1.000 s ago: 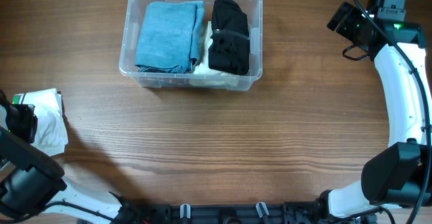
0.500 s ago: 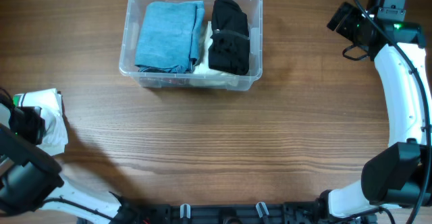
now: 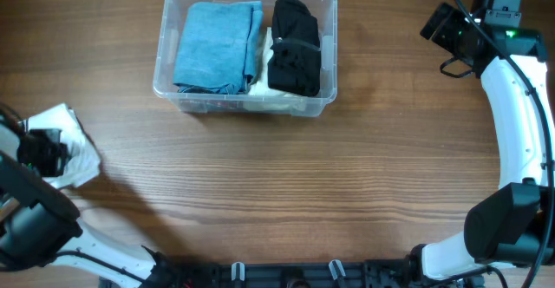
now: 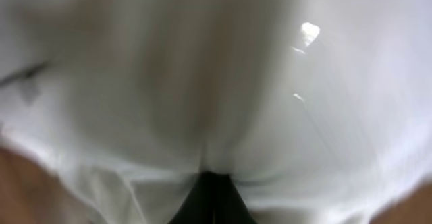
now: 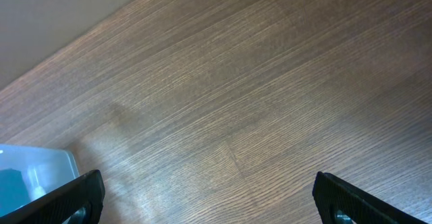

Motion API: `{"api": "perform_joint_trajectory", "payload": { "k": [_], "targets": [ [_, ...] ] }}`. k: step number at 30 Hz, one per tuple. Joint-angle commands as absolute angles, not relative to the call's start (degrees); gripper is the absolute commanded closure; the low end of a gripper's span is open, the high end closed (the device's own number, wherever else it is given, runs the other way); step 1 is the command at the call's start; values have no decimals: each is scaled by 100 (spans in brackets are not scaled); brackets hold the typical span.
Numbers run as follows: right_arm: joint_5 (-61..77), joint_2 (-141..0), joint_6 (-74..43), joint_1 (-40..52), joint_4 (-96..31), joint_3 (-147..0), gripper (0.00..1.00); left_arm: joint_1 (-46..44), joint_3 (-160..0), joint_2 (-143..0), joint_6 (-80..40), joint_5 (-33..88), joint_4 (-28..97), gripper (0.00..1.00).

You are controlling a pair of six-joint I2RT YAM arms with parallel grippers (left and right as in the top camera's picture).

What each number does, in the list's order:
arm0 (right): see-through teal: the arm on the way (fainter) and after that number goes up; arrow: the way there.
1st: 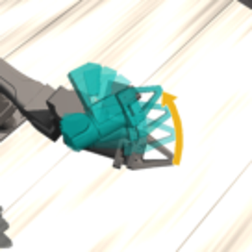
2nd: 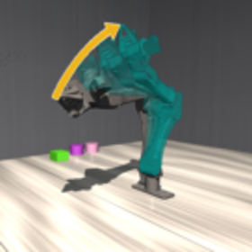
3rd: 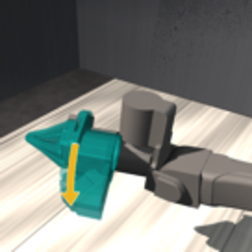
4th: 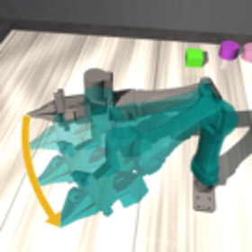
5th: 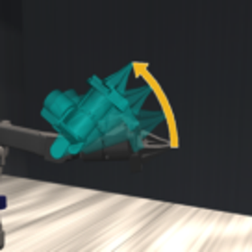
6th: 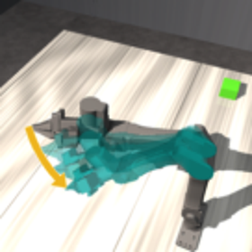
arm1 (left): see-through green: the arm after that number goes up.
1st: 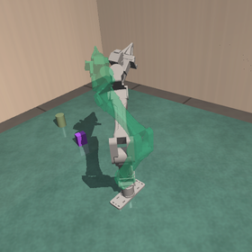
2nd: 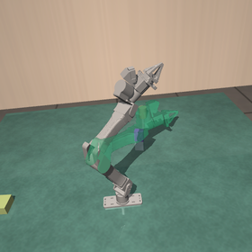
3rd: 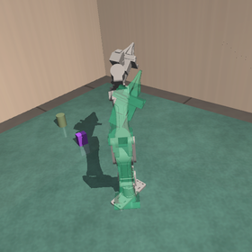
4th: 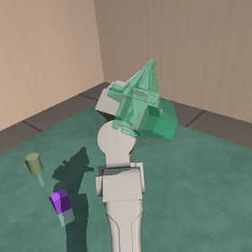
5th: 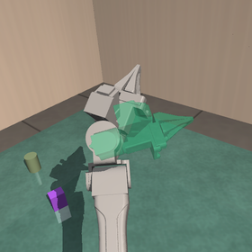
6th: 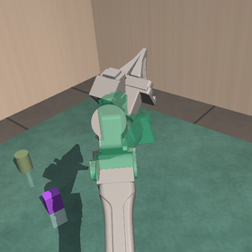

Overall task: Pack container
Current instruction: 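Grasp the white green-print T-shirt with the left gripper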

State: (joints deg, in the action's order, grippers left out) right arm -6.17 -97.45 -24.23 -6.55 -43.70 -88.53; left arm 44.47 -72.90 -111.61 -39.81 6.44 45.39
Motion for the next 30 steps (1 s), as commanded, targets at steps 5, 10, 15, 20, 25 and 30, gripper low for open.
{"api": "perform_joint_trajectory", "payload": {
  "k": [5, 10, 15, 20, 25, 30],
  "targets": [
    [-589, -9808, -2484, -639, -4355, -8838, 0, 3382, -7223, -11343, -4097, 1411, 4007, 96],
    [-589, -9808, -2486, -639, -4355, -8838, 0, 3111, -7343, -11321, -4073, 1413, 3874, 96],
    [-589, -9808, -2486, -639, -4355, -8838, 0, 3192, -7629, -11019, -3789, 1415, 4386, 96],
    [-589, -9808, -2486, -639, -4355, -8838, 0, 3315, -7697, -10324, -3754, 1411, 4845, 96],
    [-589, -9808, -2486, -639, -4355, -8838, 0, 3610, -7697, -9817, -3752, 1339, 5240, 0],
    [-589, -9808, -2486, -639, -4355, -8838, 0, 4139, -7688, -9841, -3752, 991, 5564, 0]
  ]
}}
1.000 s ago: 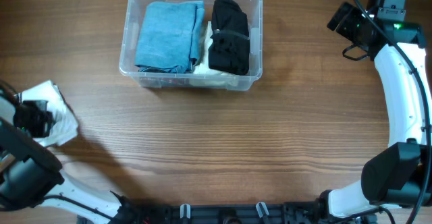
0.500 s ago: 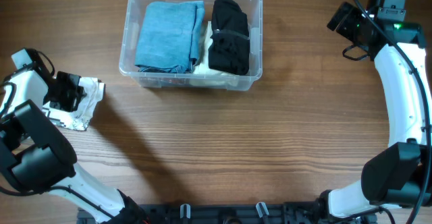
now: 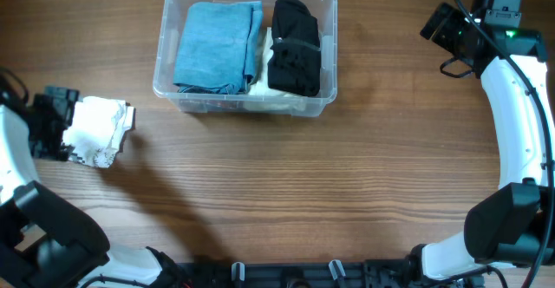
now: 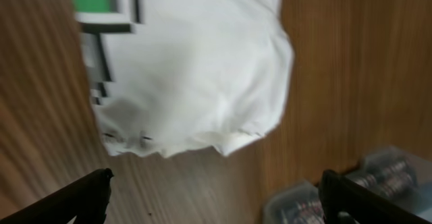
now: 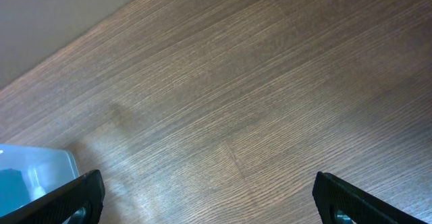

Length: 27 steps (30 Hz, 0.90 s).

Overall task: Pack container
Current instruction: 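Grasp the white green-print T-shirt with the left gripper, then lift the white T-shirt with the left gripper and carry it over the bin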

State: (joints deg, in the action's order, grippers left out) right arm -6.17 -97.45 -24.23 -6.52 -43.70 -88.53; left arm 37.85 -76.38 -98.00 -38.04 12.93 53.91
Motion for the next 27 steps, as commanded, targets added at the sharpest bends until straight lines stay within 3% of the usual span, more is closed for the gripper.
{"api": "perform_joint_trajectory", "payload": {
  "k": [1, 8, 14, 27],
  "targets": [
    [-589, -9808, -2486, -639, -4355, -8838, 0, 4244, -7671, -9865, -3752, 972, 5603, 0],
    [-589, -9808, -2486, -639, -4355, -8838, 0, 4816, -7190, -10031, -3726, 1068, 5155, 0],
    [-589, -9808, -2486, -639, -4355, -8838, 0, 4904, -6399, -10031, -2867, 2032, 3732, 3],
    [-589, -9808, -2486, -639, -4355, -8838, 0, 4904, -5999, -10348, -2602, 2099, 3118, 5]
  ]
}}
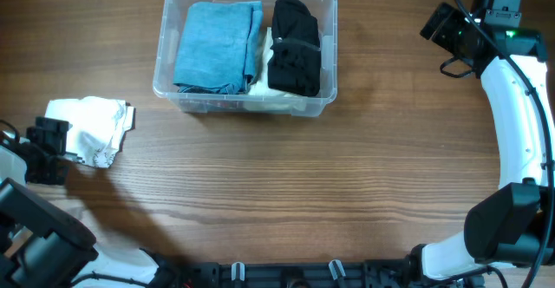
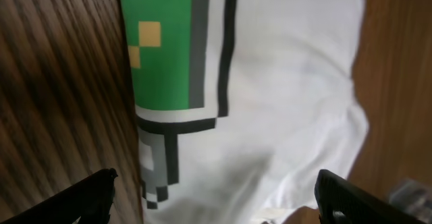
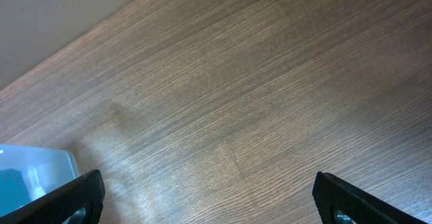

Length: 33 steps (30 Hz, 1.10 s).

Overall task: Pack container
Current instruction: 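Lift the white T-shirt with the left gripper and carry it over the bin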

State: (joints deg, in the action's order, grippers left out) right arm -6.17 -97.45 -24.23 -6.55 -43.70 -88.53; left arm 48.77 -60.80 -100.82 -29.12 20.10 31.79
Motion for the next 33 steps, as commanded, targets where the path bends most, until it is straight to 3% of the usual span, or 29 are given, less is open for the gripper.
{"api": "perform_joint_trajectory", "payload": {
  "k": [1, 19, 21, 33],
  "targets": [
    [-589, -9808, -2486, -639, -4355, -8838, 0, 4904, -5999, -10425, -2589, 2104, 3105, 5],
    [-589, -9808, -2486, -639, -4355, -8838, 0, 4901, -5999, -11069, -2571, 2469, 2303, 6],
    [-589, -9808, -2484, -639, -4355, -8838, 0, 4901, -5999, -11104, -2574, 2512, 2250, 10],
    [-589, -9808, -2486, -639, -4355, -8838, 0, 4899, -6001, -11113, -2589, 2705, 2115, 60]
  ]
}}
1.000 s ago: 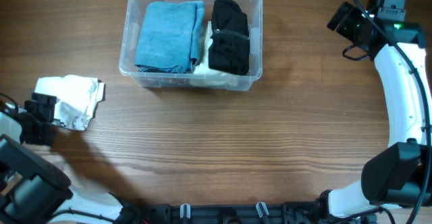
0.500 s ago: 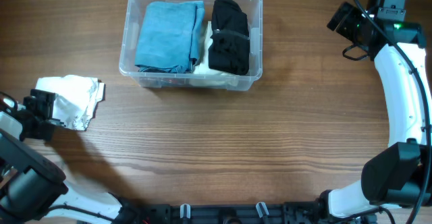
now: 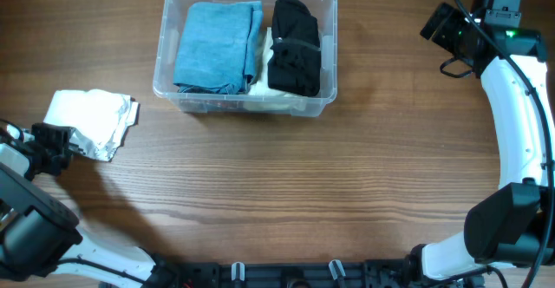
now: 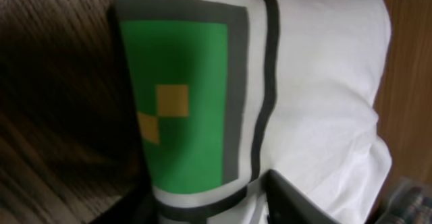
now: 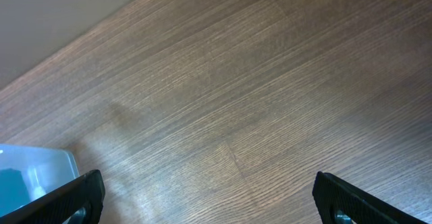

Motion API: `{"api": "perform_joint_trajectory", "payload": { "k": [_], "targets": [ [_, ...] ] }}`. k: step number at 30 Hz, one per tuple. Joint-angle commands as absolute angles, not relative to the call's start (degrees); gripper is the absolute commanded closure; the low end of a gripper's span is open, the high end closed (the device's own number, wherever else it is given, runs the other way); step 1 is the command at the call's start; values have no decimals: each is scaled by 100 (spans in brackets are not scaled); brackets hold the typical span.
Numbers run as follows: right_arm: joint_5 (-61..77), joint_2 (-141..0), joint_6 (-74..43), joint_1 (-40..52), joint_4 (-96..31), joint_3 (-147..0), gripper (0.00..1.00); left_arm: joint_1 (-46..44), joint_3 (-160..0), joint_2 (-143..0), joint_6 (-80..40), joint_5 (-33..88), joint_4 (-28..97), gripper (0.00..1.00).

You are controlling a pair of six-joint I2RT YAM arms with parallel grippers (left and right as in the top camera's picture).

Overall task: Pack container
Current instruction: 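Lift the white T-shirt with the left gripper and carry it over the bin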

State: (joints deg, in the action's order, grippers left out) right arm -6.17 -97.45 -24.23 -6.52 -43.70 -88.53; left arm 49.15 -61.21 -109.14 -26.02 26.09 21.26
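Note:
A folded white shirt [image 3: 91, 119] with a green pixel print [image 4: 182, 109] lies on the table left of the clear plastic container [image 3: 245, 102]. My left gripper [image 3: 54, 140] sits at the shirt's near-left edge. In the left wrist view the left gripper [image 4: 209, 204] has its jaws drawn in on the shirt's folded edge. The container holds a folded blue cloth [image 3: 217, 45], a black cloth [image 3: 295, 45] and white fabric beneath. My right gripper [image 5: 212, 204] hangs open over bare wood, far right of the container; overhead it shows as the right gripper [image 3: 447, 28].
The wooden table [image 3: 347, 175] stretches between the two arms. The container's corner [image 5: 34, 173] shows at the lower left of the right wrist view. The right arm's white links [image 3: 520, 123] run down the table's right side.
The left jaws stood wide apart over the shirt and are now drawn in on its folded edge. The shirt has shifted slightly toward the far side. The right arm has not moved.
The white shirt was first at the table's front left with my left gripper on it. Then it lay further right, beside the container, with the gripper open next to it. The gripper then stood open at its near-left edge, and is now shut on it.

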Motion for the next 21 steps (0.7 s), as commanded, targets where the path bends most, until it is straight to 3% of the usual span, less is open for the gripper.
{"api": "perform_joint_trajectory", "payload": {
  "k": [1, 5, 6, 15, 21],
  "targets": [
    [-589, -9808, -2488, -639, -4355, -8838, 0, 4897, -6001, -11113, -2589, 2705, 2115, 68],
    [-589, -9808, -2486, -639, -4355, -8838, 0, 4899, -6001, -11111, -2589, 2838, 2018, 83],
    [-589, -9808, -2486, -639, -4355, -8838, 0, 4899, -6010, -11098, -2589, 2941, 1988, 96],
    [-589, -9808, -2486, -639, -4355, -8838, 0, 4897, -6447, -10252, -2705, 3778, 1997, 96],
    [-589, -9808, -2484, -639, -4355, -8838, 0, 4860, -6829, -8862, -3052, 4368, 1988, 96]
  ]
}}
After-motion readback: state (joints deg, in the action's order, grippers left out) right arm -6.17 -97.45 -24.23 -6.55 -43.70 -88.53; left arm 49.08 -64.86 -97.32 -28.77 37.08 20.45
